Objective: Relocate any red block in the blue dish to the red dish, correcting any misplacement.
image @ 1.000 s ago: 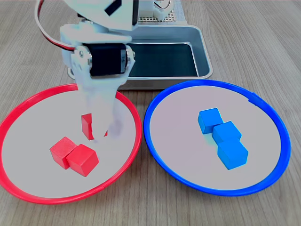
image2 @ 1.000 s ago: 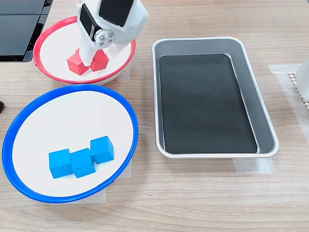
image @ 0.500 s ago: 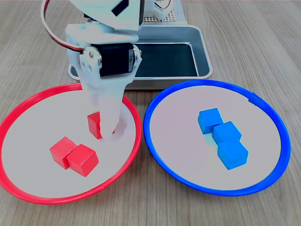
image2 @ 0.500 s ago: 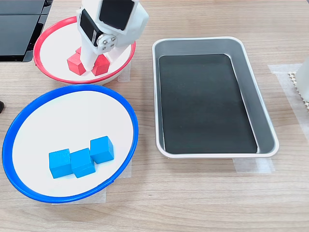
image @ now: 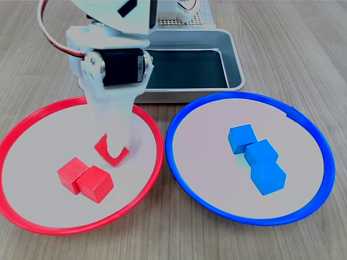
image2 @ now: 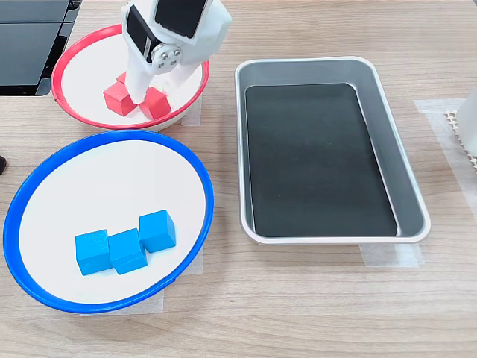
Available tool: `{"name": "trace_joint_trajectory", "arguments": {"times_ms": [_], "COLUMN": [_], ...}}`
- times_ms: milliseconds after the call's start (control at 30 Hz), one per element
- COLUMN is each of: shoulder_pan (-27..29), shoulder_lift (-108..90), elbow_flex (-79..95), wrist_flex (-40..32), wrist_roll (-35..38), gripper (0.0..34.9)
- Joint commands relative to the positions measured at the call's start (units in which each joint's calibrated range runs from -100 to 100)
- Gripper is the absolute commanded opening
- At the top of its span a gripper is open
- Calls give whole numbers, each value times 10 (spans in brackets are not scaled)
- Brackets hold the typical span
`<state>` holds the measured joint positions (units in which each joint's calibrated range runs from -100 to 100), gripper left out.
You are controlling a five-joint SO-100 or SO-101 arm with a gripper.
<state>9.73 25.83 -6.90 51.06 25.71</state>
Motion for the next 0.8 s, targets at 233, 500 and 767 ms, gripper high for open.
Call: {"name": "trace_joint_trajectory", "arguments": {"times_ms": [233,500,767], "shoulder_pan": [4,-14,-43], "shoulder_lift": [-14,-137,-361], "elbow_flex": [-29,56,266], "wrist_flex": [-3,-47,-120], "wrist_roll": [0,-29,-150], "gripper": [186,122,12]}}
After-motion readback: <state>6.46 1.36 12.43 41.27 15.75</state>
